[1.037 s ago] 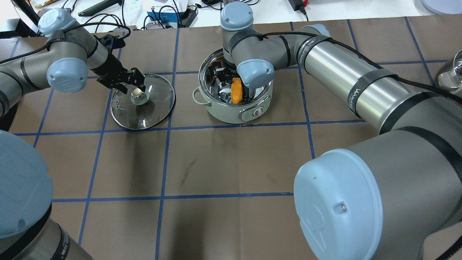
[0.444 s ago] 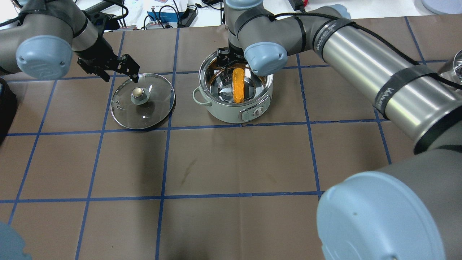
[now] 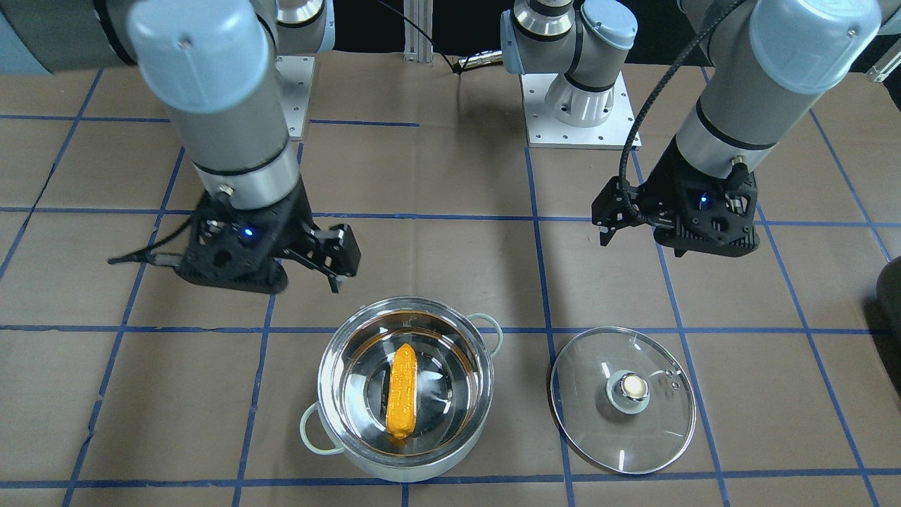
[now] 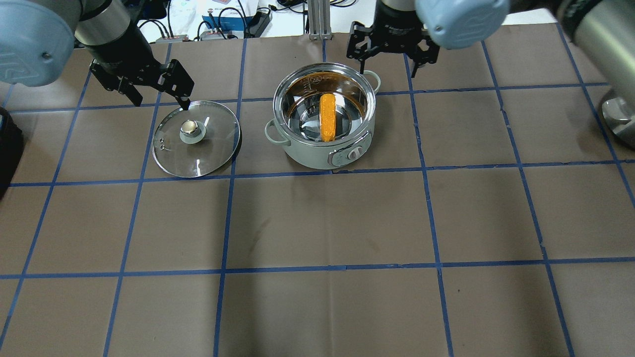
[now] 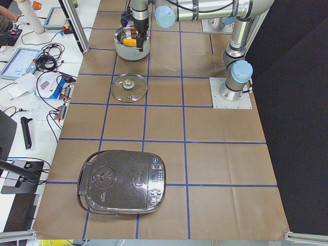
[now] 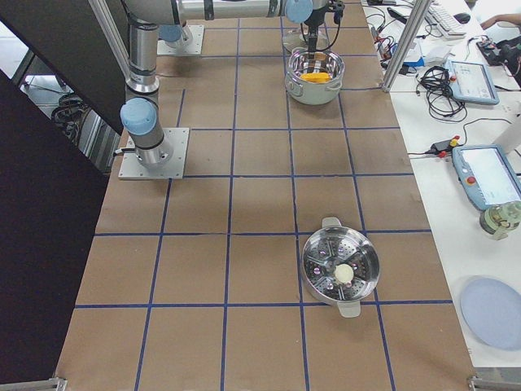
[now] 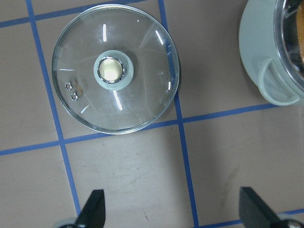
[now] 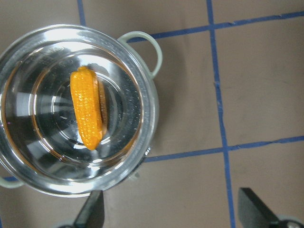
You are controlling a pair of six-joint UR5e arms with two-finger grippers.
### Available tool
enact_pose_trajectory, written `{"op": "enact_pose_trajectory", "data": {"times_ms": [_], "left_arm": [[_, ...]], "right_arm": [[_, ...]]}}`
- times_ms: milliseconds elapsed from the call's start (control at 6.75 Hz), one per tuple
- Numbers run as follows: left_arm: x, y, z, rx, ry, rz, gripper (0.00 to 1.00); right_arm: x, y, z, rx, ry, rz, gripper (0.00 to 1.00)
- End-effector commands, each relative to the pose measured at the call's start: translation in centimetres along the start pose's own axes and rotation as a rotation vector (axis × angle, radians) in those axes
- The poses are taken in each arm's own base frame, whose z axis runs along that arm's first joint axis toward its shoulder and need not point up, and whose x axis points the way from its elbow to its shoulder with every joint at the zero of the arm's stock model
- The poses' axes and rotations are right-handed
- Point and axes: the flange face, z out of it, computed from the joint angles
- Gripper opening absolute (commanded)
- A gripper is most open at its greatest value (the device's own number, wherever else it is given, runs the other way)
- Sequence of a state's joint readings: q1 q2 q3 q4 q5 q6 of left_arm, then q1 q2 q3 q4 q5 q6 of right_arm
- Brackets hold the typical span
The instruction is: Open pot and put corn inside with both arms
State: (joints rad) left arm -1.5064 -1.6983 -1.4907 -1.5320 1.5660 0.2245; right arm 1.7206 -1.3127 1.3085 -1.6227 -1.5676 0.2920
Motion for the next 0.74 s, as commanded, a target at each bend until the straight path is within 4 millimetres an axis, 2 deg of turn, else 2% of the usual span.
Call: {"op": "enact_pose_trajectory", "data": {"times_ms": [0, 148, 296, 593], "left_arm": [[0.9, 1.8, -1.7, -0.037, -0.001, 0.012, 1.00], [0.3, 2.2, -1.9, -0.050, 0.002, -0.002, 1.00], [0.2, 2.1, -1.8, -0.047, 0.001, -0.005, 1.00], [-0.1, 1.2, -1.1, -0.031, 0.004, -0.004, 1.00]], "right_arm": [[6.4, 4.7, -5.0, -0.128, 0.033, 0.044, 0.94], [7.7, 6.1, -3.4, -0.164, 0.031, 0.066, 0.93], [7.9, 7.0, -2.8, -0.097, 0.015, 0.066, 0.94], [7.6, 7.3, -3.2, -0.051, 0.011, 0.038, 1.00]]}}
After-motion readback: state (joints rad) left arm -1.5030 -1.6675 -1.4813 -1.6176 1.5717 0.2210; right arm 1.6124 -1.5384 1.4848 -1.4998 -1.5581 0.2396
